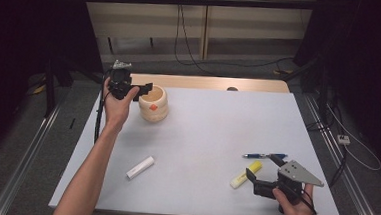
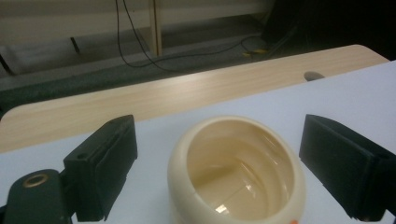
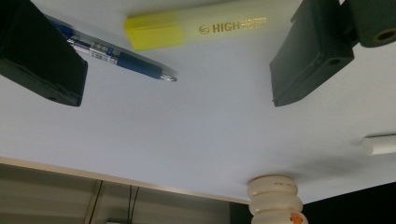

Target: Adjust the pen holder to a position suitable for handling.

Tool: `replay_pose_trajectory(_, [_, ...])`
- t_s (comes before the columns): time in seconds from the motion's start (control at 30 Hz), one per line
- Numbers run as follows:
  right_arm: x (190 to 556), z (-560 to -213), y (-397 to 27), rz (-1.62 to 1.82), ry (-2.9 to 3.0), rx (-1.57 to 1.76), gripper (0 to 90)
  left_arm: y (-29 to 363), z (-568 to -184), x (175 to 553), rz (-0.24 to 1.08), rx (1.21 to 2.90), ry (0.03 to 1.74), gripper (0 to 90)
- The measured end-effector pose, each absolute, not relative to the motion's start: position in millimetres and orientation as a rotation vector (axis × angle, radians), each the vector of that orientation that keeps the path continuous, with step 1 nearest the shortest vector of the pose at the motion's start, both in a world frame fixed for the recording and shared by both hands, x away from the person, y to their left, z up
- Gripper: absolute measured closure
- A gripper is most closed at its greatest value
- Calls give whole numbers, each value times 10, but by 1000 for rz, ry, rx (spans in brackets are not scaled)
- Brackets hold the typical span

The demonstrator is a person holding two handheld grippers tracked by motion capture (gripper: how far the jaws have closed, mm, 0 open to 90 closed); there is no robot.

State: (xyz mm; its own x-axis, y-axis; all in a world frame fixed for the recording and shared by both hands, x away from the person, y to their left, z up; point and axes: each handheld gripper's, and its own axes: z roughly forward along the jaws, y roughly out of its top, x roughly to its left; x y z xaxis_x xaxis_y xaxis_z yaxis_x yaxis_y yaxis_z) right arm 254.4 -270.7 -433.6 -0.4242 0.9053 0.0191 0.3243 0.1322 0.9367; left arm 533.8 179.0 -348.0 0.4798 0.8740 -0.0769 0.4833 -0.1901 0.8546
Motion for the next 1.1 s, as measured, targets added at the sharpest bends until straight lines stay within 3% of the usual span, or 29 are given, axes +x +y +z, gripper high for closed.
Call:
replay_pose_trajectory(0.2, [2546, -4338, -2708, 1287, 1833, 1184, 36, 1822, -3492, 5481, 565, 1897, 1180, 115])
replay_pose_trajectory(0.4, [2545, -4342, -2704, 1287, 1840, 1185, 36, 1850, -3564, 5566, 536, 1890, 1232, 211])
replay_pose_trajectory(0.57, [2545, -4344, -2707, 1283, 1847, 1187, 35, 1857, -3637, 5639, 509, 1870, 1278, 229])
replay_pose_trajectory(0.9, [2546, -4347, -2709, 1271, 1855, 1179, 35, 1776, -3705, 5817, 513, 1989, 1262, 421])
replay_pose_trajectory(1.1, [2542, -4350, -2696, 1269, 1863, 1171, 36, 1806, -3695, 5864, 473, 1975, 1267, 441])
